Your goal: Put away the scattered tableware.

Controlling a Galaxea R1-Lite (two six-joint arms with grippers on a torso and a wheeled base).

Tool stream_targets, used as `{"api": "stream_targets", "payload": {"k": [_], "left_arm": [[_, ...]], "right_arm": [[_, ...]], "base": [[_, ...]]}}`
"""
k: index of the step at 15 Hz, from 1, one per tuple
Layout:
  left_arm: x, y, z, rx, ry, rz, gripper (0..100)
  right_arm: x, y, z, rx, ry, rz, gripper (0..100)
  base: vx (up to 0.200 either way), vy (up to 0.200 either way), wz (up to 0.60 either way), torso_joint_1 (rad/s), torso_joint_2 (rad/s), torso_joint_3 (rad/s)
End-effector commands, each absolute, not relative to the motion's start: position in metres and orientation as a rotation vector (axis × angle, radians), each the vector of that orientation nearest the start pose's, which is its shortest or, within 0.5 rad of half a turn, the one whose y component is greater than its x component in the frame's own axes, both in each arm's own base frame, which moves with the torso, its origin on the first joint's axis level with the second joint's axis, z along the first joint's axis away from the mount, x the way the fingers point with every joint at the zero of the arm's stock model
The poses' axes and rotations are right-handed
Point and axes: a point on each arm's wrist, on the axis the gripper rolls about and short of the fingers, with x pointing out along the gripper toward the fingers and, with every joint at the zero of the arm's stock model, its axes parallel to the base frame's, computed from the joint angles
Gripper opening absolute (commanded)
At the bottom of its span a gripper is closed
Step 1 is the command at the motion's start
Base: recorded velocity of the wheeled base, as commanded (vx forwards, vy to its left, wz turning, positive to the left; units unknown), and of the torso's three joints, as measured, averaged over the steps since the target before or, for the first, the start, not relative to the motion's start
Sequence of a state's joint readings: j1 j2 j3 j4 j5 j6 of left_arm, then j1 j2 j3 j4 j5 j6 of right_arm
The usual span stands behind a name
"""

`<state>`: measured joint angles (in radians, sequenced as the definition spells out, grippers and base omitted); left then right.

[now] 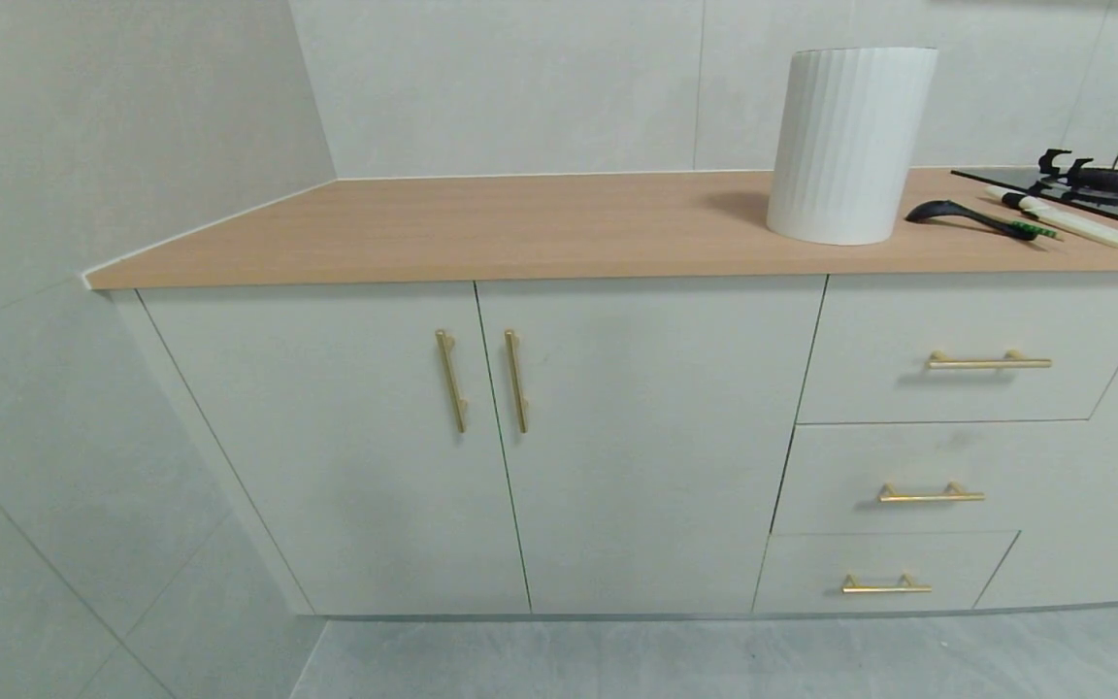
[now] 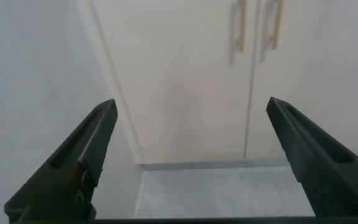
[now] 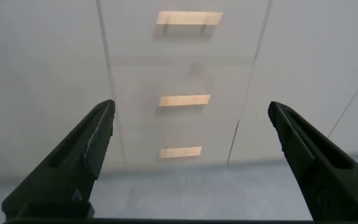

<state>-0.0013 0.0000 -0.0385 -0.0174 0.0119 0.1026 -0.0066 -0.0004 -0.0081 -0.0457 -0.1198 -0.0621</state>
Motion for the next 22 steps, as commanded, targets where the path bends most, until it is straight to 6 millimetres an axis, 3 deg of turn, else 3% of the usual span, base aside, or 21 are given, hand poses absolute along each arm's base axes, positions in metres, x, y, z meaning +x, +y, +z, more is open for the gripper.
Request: {"api": "stream_targets", "payload": {"k": [1,22], "left_arm": [[-0.0230,-0.0011,0.0787,0.071,-0.031,-0.051,100],[-0.0232,-0.0023,0.0751,0.019,0.008,-0.104,100]], "right_arm": [[-0.0230,-0.0014,0.0803,-0.025,-0.042,-0.076,100],[-0.0227,0.0000,0.0755,-0.009,0.006,-0.011,100]], "base": [[0.000,0.000,0.00,0.000,0.00,0.000],[0.000,0.000,0.00,0.000,0.00,0.000]]}}
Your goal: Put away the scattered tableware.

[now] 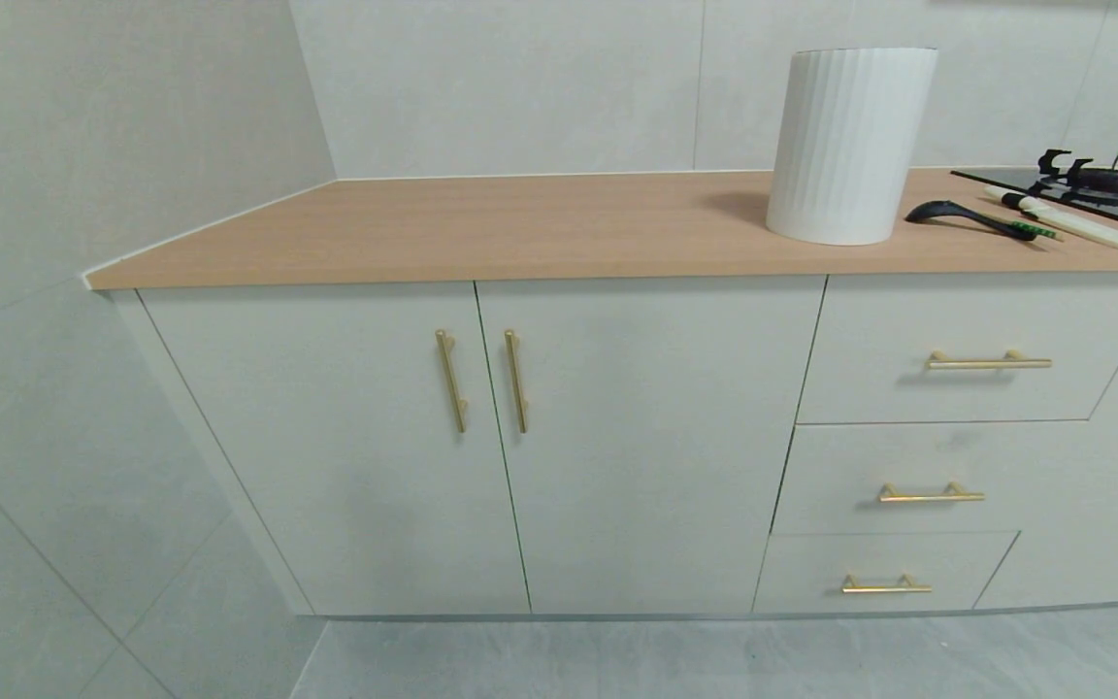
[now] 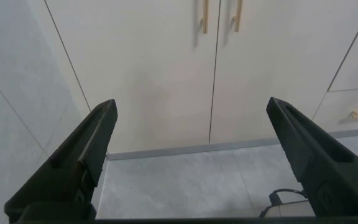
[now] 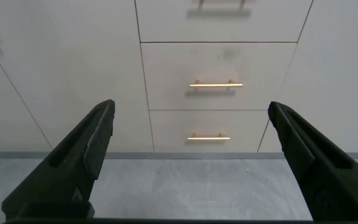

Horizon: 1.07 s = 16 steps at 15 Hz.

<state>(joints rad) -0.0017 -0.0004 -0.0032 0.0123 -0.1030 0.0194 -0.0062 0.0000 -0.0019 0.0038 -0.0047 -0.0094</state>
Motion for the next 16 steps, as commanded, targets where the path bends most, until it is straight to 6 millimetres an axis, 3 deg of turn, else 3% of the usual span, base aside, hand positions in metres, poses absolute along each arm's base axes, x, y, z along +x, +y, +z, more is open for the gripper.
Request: {"api": "stream_targets", "payload": {"k": [1,14,16], "left_arm": [[-0.0232,-0.0023,0.0751,0.019,0.008,-0.104,100],[-0.0232,-0.0023,0.0751,0.021,0.008,-0.106,100],[-0.0232,-0.0023,0.0751,0.021,0.008,-0.106,100]], "right_arm": [[-0.0227,0.0000,0.0755,-0.009,0.006,-0.011,100],[-0.0229,0.0000,0.0761,-0.008,0.002,-0.011,100],[-0.0228,0.0000,0.0755,-0.008,0.005,-0.011,100]], "base": [[0.000,0.000,0.00,0.000,0.00,0.000],[0.000,-0.200,0.00,0.002,0.00,0.002],[0.000,0.000,0.00,0.000,0.00,0.000]]}}
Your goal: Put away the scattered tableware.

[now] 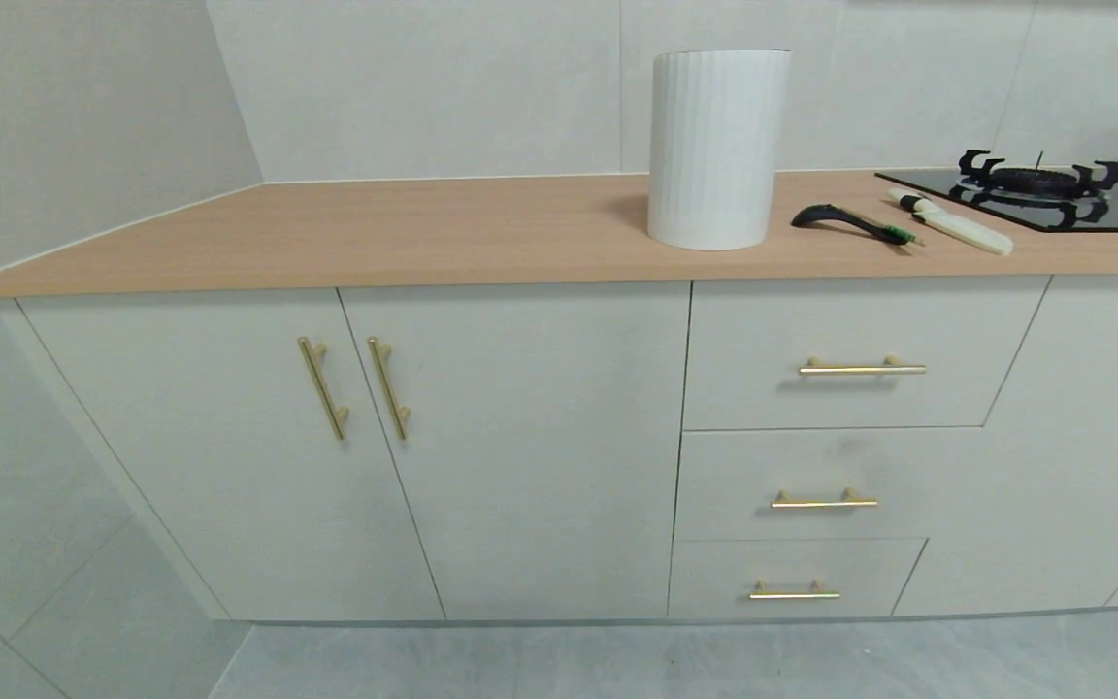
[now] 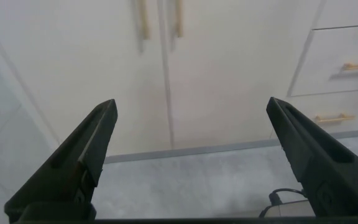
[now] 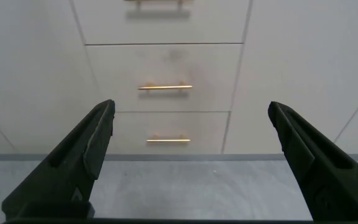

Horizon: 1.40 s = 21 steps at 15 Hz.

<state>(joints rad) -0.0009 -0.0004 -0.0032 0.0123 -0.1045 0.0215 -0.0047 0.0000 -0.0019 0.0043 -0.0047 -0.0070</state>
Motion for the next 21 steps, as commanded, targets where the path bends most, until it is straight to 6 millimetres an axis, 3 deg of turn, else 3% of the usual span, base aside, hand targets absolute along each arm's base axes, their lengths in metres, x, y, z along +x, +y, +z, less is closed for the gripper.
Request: {"api": "stream_targets", "payload": {"k": [1,6,10,21], "left_arm": [[-0.0232,-0.0023,0.0751,0.021,0.008,-0.106,100],[-0.0232,-0.0023,0.0751,0.021,0.008,-0.106,100],[-0.0232,-0.0023,0.0751,0.019,0.008,-0.104,100],[-0.0232,-0.0023,0.0751,0.021,0.008,-0.104,100]], "right_arm": [[-0.0228,0.0000,0.0755,-0.008,0.005,-0.011,100],[-0.0228,0.0000,0.0759,-0.006,0.005,-0.011,100],[-0.0229,0.0000,0.0759,-0.005,0.003,-0.011,100],[-0.0229,0.0001,0.0759,-0.012,0.003,-0.008,100]], "base": [[0.000,0.000,0.00,0.000,0.00,0.000],[0.000,0.000,0.00,0.000,0.00,0.000],[0.200,0.000,0.00,-0.001,0.00,0.002],[0.000,0.000,0.00,0.000,0.00,0.000]]}}
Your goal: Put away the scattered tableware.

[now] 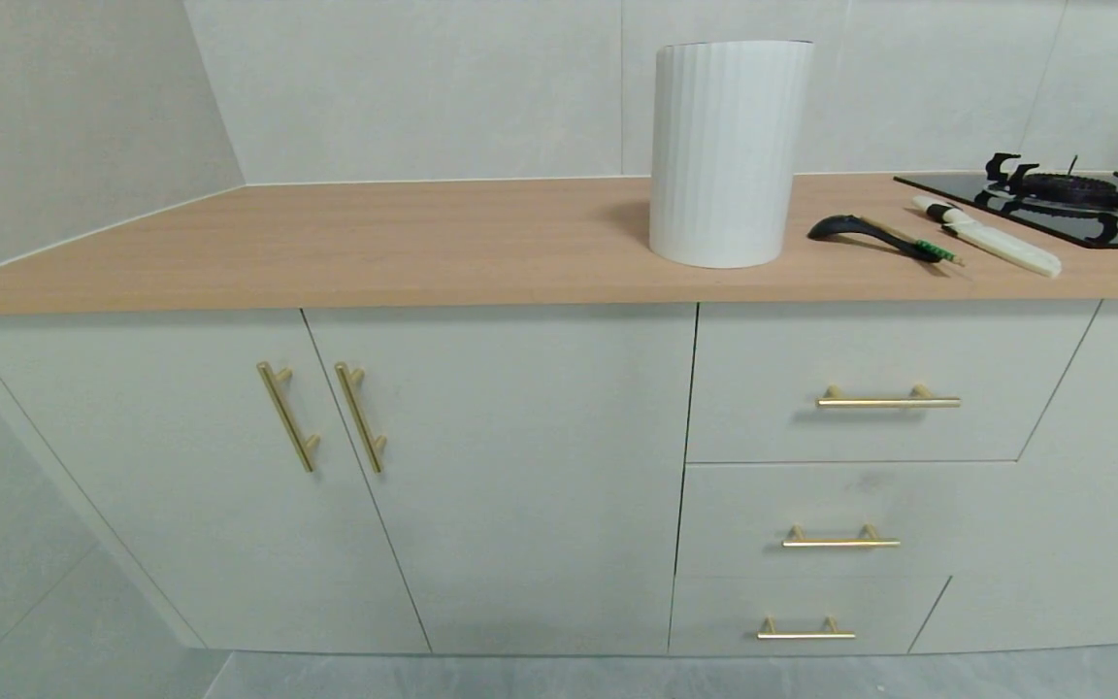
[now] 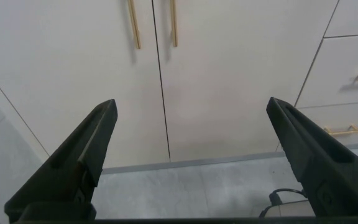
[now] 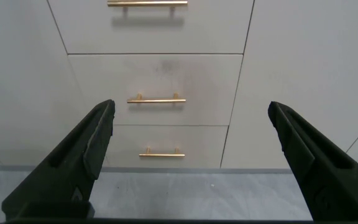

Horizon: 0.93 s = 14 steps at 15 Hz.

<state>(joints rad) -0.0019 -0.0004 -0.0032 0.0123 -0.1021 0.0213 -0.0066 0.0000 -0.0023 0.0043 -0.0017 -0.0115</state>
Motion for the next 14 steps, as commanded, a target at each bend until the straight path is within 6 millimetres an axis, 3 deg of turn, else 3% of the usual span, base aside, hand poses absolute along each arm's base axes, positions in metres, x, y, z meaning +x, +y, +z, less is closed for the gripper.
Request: {"api": "stream_targets", "payload": {"k": [1,5,7,12,14], "left_arm": [[-0.023,-0.002,0.075,0.021,0.008,-0.104,100],[-0.023,-0.002,0.075,0.021,0.008,-0.103,100],[-0.023,-0.002,0.075,0.021,0.008,-0.103,100],[-0.023,-0.002,0.075,0.021,0.008,-0.103,100],[-0.023,-0.002,0.075,0.021,0.008,-0.103,100]], "right_arm": [[-0.023,0.000,0.075,-0.012,0.005,-0.008,100],[-0.023,0.000,0.078,-0.014,-0.006,-0.008,100],[-0.034,0.000,0.122,0.034,-0.127,0.037,100],[-0.011,0.002,0.116,0.020,0.146,0.160,100],[0.012,0.004,0.121,0.021,0.321,0.227,100]], "base": [[0.000,0.000,0.00,0.000,0.00,0.000],[0.000,0.000,0.00,0.000,0.00,0.000],[0.000,0.000,0.00,0.000,0.00,0.000],[0.000,0.000,0.00,0.000,0.00,0.000],[0.000,0.000,0.00,0.000,0.00,0.000]]}}
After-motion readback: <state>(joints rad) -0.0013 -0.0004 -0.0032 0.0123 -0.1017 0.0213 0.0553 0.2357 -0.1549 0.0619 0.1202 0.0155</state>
